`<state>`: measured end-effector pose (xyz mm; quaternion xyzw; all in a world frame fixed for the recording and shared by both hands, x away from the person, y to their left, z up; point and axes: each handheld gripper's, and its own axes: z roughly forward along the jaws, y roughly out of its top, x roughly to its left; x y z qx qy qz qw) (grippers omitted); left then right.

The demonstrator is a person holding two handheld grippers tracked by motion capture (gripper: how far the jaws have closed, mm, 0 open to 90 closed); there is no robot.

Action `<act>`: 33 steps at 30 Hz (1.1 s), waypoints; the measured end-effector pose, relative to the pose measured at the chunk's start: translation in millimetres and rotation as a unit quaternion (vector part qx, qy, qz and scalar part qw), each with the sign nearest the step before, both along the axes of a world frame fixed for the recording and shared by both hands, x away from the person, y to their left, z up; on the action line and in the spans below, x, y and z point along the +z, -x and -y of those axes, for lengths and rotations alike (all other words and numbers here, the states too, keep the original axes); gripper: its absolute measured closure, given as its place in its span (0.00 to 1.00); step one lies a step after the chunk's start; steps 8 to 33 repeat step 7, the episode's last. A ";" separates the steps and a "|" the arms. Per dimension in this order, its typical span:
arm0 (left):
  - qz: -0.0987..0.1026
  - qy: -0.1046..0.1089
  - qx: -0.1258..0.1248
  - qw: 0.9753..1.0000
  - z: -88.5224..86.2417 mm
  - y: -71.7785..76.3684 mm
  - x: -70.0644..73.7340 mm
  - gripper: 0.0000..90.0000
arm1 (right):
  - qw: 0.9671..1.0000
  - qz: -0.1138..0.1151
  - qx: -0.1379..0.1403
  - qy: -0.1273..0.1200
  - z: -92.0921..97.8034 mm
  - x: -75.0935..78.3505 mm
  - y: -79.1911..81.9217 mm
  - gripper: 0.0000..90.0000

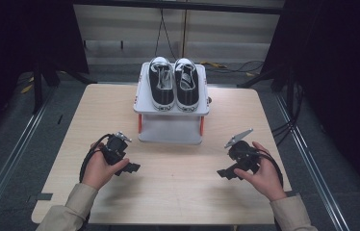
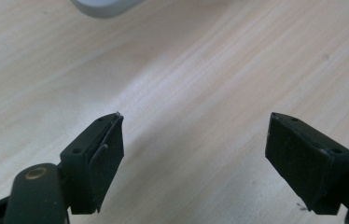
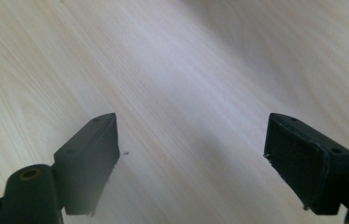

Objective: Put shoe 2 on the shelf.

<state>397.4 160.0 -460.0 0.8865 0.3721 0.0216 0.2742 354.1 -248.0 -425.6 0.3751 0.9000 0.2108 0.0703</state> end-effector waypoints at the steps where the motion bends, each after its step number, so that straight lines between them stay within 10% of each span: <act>1: 0.000 0.002 0.003 1.000 -0.5 1.9 -2.5 0.21 | 1.000 0.001 -0.003 -0.003 2.5 -2.4 2.0 0.19; 33: -0.003 0.001 -0.003 1.000 -0.2 6.7 -10.3 0.21 | 1.000 0.014 -0.024 0.007 17.9 -20.7 17.1 0.19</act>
